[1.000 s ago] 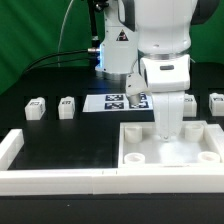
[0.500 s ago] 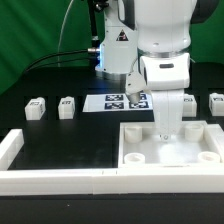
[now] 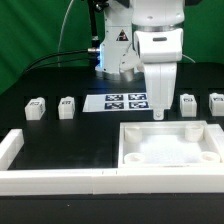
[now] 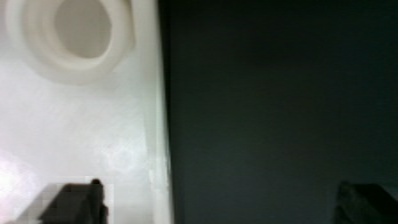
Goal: Assemble one leg
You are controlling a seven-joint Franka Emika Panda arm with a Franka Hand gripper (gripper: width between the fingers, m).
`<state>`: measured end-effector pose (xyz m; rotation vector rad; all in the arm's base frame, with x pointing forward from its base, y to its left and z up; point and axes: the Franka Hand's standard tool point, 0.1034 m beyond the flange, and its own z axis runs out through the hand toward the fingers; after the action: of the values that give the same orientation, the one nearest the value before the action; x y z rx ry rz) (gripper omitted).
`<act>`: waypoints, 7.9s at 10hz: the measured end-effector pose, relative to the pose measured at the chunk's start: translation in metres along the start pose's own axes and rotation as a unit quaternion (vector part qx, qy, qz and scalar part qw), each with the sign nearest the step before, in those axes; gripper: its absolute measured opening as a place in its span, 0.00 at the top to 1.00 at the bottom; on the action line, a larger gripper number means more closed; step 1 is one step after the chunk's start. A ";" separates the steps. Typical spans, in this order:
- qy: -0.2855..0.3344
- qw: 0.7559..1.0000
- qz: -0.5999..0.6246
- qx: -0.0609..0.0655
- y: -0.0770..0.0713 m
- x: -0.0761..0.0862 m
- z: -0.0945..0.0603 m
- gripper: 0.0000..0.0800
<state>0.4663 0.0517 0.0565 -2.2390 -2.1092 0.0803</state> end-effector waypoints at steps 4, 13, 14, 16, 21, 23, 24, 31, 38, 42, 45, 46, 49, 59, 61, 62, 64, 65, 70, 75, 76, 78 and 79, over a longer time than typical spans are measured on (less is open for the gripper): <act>-0.001 0.998 0.063 0.001 -0.004 -0.003 0.000 0.19; 0.012 0.774 0.633 0.020 -0.040 0.040 0.010 0.19; 0.010 0.733 0.679 0.026 -0.046 0.052 0.012 0.19; 0.006 0.724 0.689 0.028 -0.058 0.081 0.014 0.19; -0.001 0.724 0.689 0.036 -0.076 0.141 0.016 0.19; -0.007 0.725 0.688 0.039 -0.075 0.138 0.015 0.19; -0.023 0.727 0.685 0.047 -0.078 0.136 0.016 0.19; -0.280 0.675 0.639 0.240 -0.089 0.139 0.016 0.19; -0.268 0.685 0.634 0.241 -0.086 0.151 0.035 0.19; -0.261 0.687 0.635 0.241 -0.085 0.149 0.048 0.19; -0.259 0.685 0.637 0.241 -0.086 0.145 0.056 0.19; -0.258 0.684 0.639 0.240 -0.086 0.143 0.057 0.19; -0.259 0.683 0.640 0.239 -0.087 0.144 0.058 0.35; -0.278 0.677 0.637 0.244 -0.089 0.139 0.031 0.63; -0.298 0.668 0.635 0.247 -0.089 0.134 -0.001 0.63; -0.300 0.668 0.634 0.248 -0.085 0.133 -0.013 0.63; -0.296 0.669 0.637 0.244 -0.078 0.131 -0.034 0.63; -0.296 0.669 0.636 0.244 -0.080 0.131 -0.032 0.63; -0.155 0.711 0.672 0.139 -0.067 0.139 -0.028 0.63; -0.007 0.734 0.678 0.033 -0.060 0.134 -0.038 0.63; 0.017 0.734 0.679 0.018 -0.050 0.134 -0.046 0.63; 0.020 0.743 0.668 0.024 -0.034 0.115 -0.067 0.63; 0.026 0.739 0.673 0.020 -0.024 0.108 -0.078 0.63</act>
Offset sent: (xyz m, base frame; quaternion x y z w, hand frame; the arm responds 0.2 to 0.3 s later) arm 0.0000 0.0000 0.0000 0.0000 0.0000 0.0899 0.9960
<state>0.4557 0.1597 0.1371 -3.0621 -0.0482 0.1098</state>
